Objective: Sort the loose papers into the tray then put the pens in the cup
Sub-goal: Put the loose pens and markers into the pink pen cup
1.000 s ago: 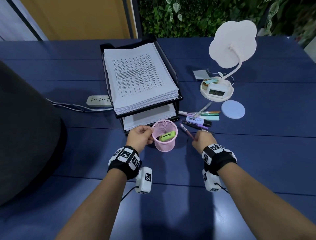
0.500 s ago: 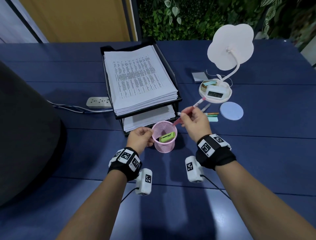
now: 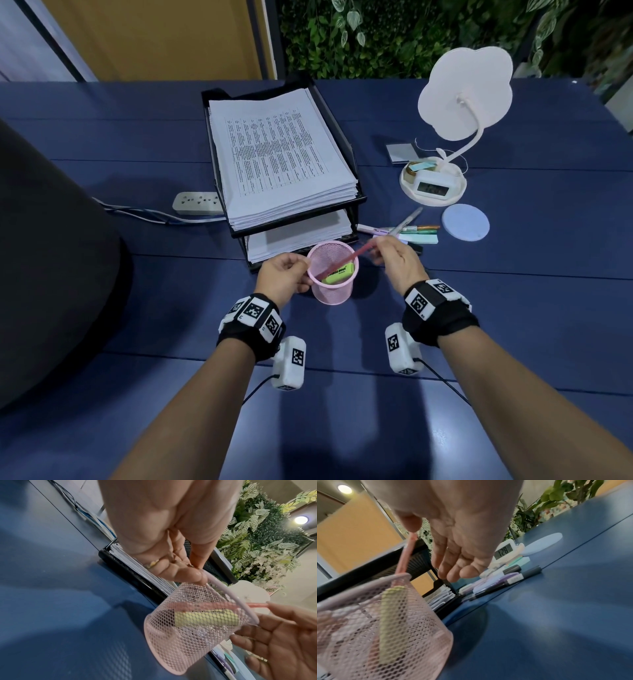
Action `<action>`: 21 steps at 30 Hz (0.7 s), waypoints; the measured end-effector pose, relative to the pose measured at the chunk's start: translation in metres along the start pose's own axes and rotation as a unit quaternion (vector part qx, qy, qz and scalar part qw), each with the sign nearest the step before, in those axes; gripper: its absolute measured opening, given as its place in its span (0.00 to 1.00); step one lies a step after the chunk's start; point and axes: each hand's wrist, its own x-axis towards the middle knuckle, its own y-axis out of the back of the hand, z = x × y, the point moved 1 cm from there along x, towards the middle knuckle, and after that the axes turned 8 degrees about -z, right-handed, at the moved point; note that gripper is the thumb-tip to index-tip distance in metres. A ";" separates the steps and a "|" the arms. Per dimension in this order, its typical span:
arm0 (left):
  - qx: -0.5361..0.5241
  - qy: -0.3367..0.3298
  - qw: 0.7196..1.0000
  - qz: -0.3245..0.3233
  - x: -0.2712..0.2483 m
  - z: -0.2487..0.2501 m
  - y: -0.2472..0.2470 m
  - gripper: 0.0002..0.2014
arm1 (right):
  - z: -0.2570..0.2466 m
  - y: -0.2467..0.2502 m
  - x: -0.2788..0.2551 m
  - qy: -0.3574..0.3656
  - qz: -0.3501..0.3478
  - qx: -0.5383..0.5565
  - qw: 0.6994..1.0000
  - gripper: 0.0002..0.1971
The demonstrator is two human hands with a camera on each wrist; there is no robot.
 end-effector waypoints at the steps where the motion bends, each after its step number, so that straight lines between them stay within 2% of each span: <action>1: -0.001 0.000 1.000 0.001 0.000 0.000 -0.001 0.07 | 0.002 0.001 -0.001 -0.010 -0.001 0.008 1.000 0.24; 5: 0.001 0.002 1.000 0.002 0.002 0.001 -0.002 0.07 | 0.011 0.003 0.003 -0.019 0.030 -0.005 0.999 0.17; 7: 0.001 0.002 1.000 0.002 0.002 0.002 -0.002 0.08 | 0.018 0.009 0.009 -0.026 0.078 -0.118 0.990 0.12; 9: 0.000 0.004 1.000 0.001 0.002 0.003 -0.002 0.08 | 0.027 0.014 0.015 -0.037 0.093 -0.256 0.961 0.12; 13: 0.000 0.002 1.000 0.001 0.001 0.003 -0.003 0.08 | 0.042 0.018 0.018 -0.122 0.031 -0.425 0.897 0.17; 16: -0.003 0.001 1.000 0.002 0.001 0.003 -0.003 0.08 | 0.049 0.018 0.016 -0.116 0.021 -0.469 0.875 0.18; 21: -0.001 -0.001 1.000 0.003 0.001 0.003 -0.003 0.09 | 0.053 0.018 0.013 -0.106 0.008 -0.467 0.878 0.13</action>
